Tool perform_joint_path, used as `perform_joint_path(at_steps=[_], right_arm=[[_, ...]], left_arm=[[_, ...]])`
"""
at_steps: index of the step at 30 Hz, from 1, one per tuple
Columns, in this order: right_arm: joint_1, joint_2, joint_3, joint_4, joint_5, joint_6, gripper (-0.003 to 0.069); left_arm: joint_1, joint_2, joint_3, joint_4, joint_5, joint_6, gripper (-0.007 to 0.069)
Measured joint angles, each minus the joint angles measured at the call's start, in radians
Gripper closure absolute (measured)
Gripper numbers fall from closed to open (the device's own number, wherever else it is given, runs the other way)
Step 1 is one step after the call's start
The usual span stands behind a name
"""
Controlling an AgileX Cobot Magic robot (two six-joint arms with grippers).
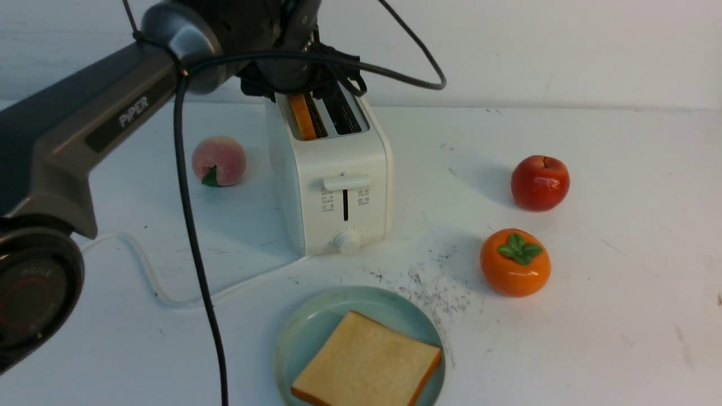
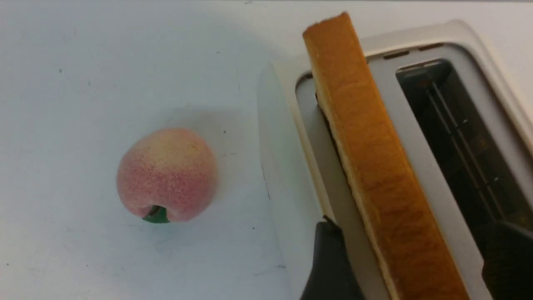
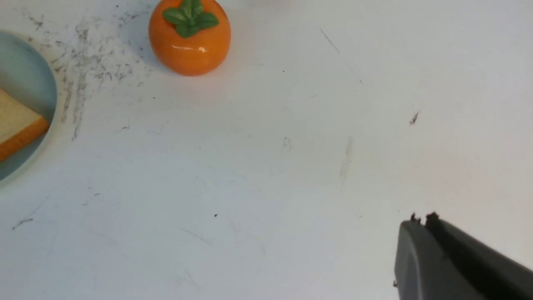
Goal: Take toasted bread from bread machine on white table place on plate.
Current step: 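Reach for a toast slice standing in the toaster with the left gripper, then place the slice of bread on the plate with the left gripper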
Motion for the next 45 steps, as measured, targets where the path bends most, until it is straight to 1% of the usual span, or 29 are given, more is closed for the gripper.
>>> perform_joint_path(at_steps=[2, 4, 8, 9, 10, 11, 12, 13, 17, 23, 28, 30, 31, 34, 36, 37, 39, 41, 43, 45], right_arm=[[0.0, 0.0, 0.0, 0.005, 0.0, 0.0, 0.0647], [0.0, 0.0, 0.0, 0.009, 0.0, 0.0, 0.0643], [0.0, 0.0, 0.0, 0.009, 0.0, 0.0, 0.0638], [0.0, 0.0, 0.0, 0.013, 0.0, 0.0, 0.0636], [0.0, 0.0, 0.0, 0.016, 0.0, 0.0, 0.0636], [0.0, 0.0, 0.0, 0.021, 0.0, 0.0, 0.0636], [0.0, 0.0, 0.0, 0.025, 0.0, 0.0, 0.0636], [0.0, 0.0, 0.0, 0.033, 0.0, 0.0, 0.0636], [0.0, 0.0, 0.01, 0.04, -0.001, 0.0, 0.0636], [0.0, 0.0, 0.09, 0.047, -0.038, 0.0, 0.0631], [0.0, 0.0, 0.114, 0.054, -0.092, 0.0, 0.0626], [0.0, 0.0, 0.114, 0.056, -0.099, 0.0, 0.0624], [0.0, 0.0, 0.114, 0.056, -0.1, 0.0, 0.0624], [0.0, 0.0, 0.114, 0.057, -0.105, 0.0, 0.0618], [0.0, 0.0, 0.118, 0.058, -0.113, 0.0, 0.0617], [0.0, 0.0, 0.12, 0.058, -0.12, 0.0, 0.0616], [0.0, 0.0, 0.121, 0.058, -0.126, 0.0, 0.0615], [0.0, 0.0, 0.122, 0.057, -0.134, 0.0, 0.0613], [0.0, 0.0, 0.122, 0.057, -0.136, 0.0, 0.0611], [0.0, 0.0, 0.122, 0.057, -0.139, 0.0, 0.0608]], left_arm=[[0.0, 0.012, 0.0, 0.0, -0.006, 0.0, 0.016], [0.0, 0.019, 0.0, 0.001, -0.019, 0.0, 0.0177], [0.0, 0.023, 0.0, 0.016, -0.033, 0.0, 0.0251], [0.0, 0.023, 0.0, 0.026, -0.042, 0.0, 0.0314], [0.0, 0.023, 0.0, 0.033, -0.046, 0.0, 0.0356], [0.0, 0.023, 0.0, 0.049, -0.054, 0.0, 0.0438], [0.0, 0.023, 0.0, 0.054, -0.058, 0.0, 0.0472], [0.0, 0.023, 0.0, 0.069, -0.063, 0.0, 0.0532], [-0.004, 0.023, 0.0, 0.085, -0.063, 0.0, 0.0536], [-0.004, -0.037, -0.005, 0.099, -0.056, 0.0, 0.0536], [-0.004, -0.196, -0.05, 0.126, -0.058, 0.004, 0.0536], [-0.003, -0.288, -0.059, 0.079, -0.022, 0.005, 0.0536], [-0.003, -0.288, -0.059, 0.079, -0.022, 0.005, 0.0536], [-0.003, -0.455, -0.062, -0.146, 0.245, 0.078, 0.0536], [-0.003, -0.535, -0.035, -0.257, 0.325, 0.153, 0.0536], [-0.003, -0.566, -0.005, -0.294, 0.335, 0.183, 0.0536], [-0.003, -0.609, 0.032, -0.343, 0.337, 0.202, 0.0536], [-0.003, -0.681, 0.163, -0.442, 0.337, 0.218, 0.0536], [-0.003, -0.716, 0.296, -0.495, 0.337, 0.223, 0.0536], [-0.003, -0.729, 0.444, -0.522, 0.337, 0.225, 0.0536]])
